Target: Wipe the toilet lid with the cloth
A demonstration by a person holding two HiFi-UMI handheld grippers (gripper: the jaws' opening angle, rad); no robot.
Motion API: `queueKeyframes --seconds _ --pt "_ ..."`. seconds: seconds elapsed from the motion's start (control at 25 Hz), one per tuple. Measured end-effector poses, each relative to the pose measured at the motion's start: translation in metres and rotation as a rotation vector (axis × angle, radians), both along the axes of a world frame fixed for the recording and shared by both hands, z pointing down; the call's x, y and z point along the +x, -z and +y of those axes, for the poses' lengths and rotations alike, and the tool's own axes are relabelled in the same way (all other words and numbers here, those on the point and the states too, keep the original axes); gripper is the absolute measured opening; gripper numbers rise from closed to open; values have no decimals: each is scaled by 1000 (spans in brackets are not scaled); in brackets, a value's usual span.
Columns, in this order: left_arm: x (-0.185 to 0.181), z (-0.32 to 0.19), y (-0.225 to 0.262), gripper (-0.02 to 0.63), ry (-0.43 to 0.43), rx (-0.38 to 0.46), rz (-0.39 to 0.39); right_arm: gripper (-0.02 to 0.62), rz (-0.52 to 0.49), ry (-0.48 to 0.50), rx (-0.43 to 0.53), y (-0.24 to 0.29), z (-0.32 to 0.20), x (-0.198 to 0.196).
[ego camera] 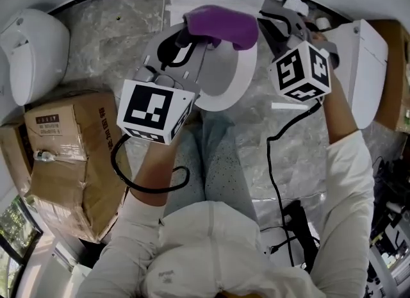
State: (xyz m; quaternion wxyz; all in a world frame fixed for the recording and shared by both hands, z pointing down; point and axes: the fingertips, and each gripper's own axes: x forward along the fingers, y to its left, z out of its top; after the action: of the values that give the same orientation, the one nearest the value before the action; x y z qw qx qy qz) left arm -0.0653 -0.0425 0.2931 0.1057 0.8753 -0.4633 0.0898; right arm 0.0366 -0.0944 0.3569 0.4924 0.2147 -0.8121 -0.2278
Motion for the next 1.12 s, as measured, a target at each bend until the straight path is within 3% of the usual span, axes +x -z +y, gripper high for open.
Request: queueKeyframes --seconds 0.48,0.76,1.12 --pt "14 54 -22 49 -50 -13 -16 57 53 20 74 -58 112 6" --pt "20 69 -36 49 -9 -19 -18 64 65 32 106 -88 152 9" --pt "24 102 -72 50 67 -17 5 66 76 24 230 -136 196 10"
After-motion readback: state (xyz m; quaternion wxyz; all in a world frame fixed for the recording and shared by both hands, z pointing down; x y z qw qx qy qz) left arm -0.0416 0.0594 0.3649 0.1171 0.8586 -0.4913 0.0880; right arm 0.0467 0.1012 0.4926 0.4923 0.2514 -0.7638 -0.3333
